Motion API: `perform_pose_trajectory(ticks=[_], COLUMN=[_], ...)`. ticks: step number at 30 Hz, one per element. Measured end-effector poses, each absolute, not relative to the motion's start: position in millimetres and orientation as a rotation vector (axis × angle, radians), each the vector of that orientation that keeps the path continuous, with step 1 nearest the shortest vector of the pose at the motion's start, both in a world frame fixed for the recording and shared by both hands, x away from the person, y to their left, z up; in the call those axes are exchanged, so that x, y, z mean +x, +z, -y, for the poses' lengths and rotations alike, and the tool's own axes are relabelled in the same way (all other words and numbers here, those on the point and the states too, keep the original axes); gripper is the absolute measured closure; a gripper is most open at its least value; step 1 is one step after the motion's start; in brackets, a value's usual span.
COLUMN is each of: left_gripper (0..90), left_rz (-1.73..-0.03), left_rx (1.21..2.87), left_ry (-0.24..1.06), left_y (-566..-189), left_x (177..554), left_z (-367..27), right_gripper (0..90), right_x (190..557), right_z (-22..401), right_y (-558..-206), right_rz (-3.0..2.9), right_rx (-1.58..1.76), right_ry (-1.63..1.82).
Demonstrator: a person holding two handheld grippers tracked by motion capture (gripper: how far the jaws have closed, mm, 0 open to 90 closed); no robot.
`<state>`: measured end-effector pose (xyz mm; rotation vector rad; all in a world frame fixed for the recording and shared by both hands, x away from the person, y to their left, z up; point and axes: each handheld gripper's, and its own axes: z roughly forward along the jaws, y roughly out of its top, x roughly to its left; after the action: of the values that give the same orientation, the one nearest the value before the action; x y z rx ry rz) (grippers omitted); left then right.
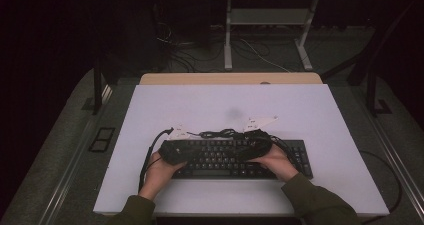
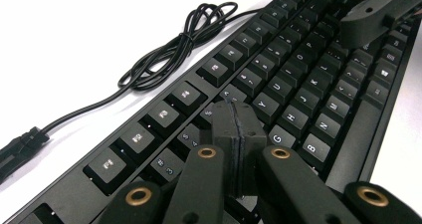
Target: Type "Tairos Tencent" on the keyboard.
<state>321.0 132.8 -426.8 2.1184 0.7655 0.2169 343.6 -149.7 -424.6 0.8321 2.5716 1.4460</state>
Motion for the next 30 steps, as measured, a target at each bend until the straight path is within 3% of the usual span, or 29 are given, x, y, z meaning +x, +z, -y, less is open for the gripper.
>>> perform_pose_trajectory(ticks=[9,17,30], left_gripper=[74.0,56.5,31.9], left_rz=[-0.736,-0.717,-0.705], left_rx=[2.093,2.083,2.060], left_ry=[0.228,0.246,0.295], left_y=[-421,-419,-420], left_x=[316,310,303], left_z=[-137,-140,-148], right_gripper=[29.6,29.4,37.9], right_x=[344,343,341], right_z=[156,157,155], right_y=[-419,-416,-417], right_rz=[-2.548,-2.549,-2.563], right_rx=[0.845,0.828,0.826], right_ry=[1.528,1.546,1.519])
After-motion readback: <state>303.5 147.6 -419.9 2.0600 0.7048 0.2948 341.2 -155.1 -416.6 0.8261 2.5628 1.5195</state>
